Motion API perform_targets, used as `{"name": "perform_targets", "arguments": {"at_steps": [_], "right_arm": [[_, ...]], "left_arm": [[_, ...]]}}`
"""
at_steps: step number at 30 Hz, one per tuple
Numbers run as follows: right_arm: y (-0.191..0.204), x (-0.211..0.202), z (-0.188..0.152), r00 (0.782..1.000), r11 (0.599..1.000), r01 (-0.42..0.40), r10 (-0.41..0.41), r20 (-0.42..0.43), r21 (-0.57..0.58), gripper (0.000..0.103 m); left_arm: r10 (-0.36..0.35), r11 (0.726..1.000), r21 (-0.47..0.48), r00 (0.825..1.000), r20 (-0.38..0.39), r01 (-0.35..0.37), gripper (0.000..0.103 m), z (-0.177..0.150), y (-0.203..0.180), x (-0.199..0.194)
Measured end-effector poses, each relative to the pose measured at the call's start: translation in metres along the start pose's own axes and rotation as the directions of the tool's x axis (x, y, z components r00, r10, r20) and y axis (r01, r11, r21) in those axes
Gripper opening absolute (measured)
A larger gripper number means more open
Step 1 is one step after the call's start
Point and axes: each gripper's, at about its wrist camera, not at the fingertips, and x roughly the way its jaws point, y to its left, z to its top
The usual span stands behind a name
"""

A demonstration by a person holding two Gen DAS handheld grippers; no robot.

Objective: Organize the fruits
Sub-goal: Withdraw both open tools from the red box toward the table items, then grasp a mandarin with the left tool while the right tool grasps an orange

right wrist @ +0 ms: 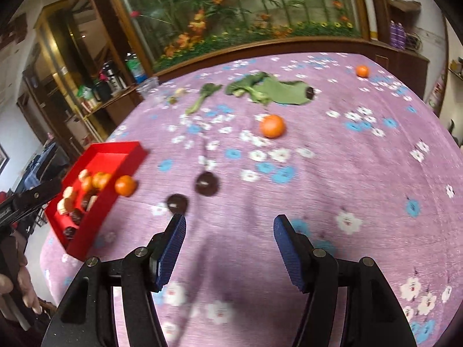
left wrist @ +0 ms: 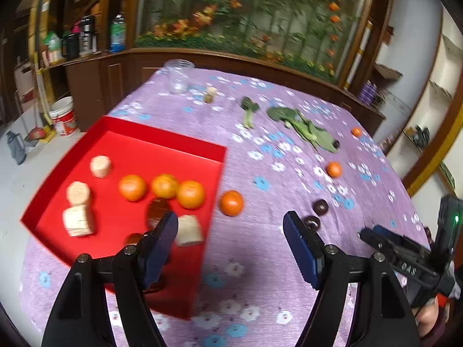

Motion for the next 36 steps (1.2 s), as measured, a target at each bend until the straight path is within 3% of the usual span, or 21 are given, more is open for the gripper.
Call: {"name": "perform_targets", "arguments": {"at_steps": [13,19,28,29,31,32,34,36], "right_arm": [[-0.016,0.023,0.022,0.999,1.0,0.023,-0.022,-0.028,0.005,0.068],[-0.011,0.035,0.02,0.999,1.0,-0.011,0.012,-0.033,0.008,0.068],[-0.02,0.038,0.02,0.999,0.998,-0.044,0.045,-0.023,0.043,0.068],[-0.021,0.038,0.02,0.998,0.998,-0.048,0.05,-0.025,0.049,0.068],[-0.023,0.038,0.019,0.998,0.997,-0.057,0.059,-0.026,0.058,0.068],[-0.024,0.038,0.019,0.998,0.996,-0.059,0.06,-0.024,0.06,0.068],[-0.025,0.037,0.02,0.998,0.996,-0.06,0.061,-0.019,0.065,0.068],[-0.027,0.037,0.02,0.998,0.996,-0.06,0.061,-0.017,0.069,0.068]], "left_arm": [[-0.073,0.993,0.089,0.994,-0.077,0.08,0.074,-0.008,-0.024,0.043],[-0.093,0.99,0.094,0.986,-0.135,0.106,0.074,-0.005,-0.025,0.071],[-0.031,0.994,0.098,0.987,-0.158,0.047,0.075,0.012,-0.034,0.102],[-0.075,0.991,0.094,0.984,-0.162,0.091,0.075,0.014,-0.036,0.103],[-0.247,0.962,0.079,0.954,-0.17,0.263,0.075,0.016,-0.042,0.096],[-0.288,0.949,0.087,0.946,-0.149,0.302,0.075,0.017,-0.046,0.088],[-0.289,0.947,0.112,0.95,-0.114,0.301,0.075,0.02,-0.05,0.077],[-0.241,0.96,0.125,0.966,-0.091,0.251,0.075,0.023,-0.047,0.071]]}}
